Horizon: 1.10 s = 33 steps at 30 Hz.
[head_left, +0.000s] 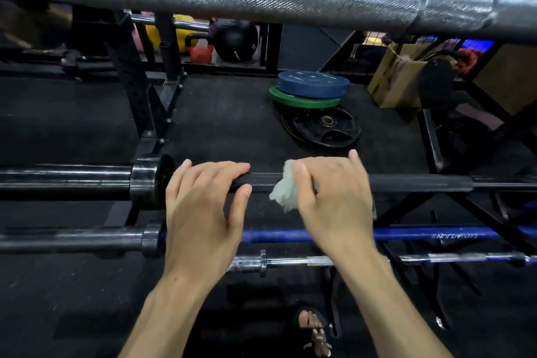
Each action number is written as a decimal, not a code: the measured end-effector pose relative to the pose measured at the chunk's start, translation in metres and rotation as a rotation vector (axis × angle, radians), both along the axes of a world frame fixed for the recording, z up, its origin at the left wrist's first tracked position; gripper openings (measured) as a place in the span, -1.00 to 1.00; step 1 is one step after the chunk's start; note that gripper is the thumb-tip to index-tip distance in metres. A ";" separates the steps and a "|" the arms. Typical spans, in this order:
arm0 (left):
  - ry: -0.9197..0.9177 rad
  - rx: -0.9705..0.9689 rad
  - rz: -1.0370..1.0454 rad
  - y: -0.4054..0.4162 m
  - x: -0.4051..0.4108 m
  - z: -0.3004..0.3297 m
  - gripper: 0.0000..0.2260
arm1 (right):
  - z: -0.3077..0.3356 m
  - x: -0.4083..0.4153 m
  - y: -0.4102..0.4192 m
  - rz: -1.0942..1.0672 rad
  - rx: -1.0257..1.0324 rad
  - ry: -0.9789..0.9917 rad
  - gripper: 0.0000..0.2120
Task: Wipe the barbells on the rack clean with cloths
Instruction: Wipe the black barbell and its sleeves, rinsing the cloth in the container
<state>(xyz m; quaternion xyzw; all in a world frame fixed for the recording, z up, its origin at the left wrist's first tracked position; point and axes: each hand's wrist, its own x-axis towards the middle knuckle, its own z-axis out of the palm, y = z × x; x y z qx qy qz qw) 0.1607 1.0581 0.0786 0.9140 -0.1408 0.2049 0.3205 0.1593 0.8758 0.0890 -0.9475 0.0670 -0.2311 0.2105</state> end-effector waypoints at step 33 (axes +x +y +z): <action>0.359 -0.512 -0.058 -0.003 -0.022 0.050 -0.79 | 0.008 -0.040 0.004 0.682 1.170 0.176 -0.85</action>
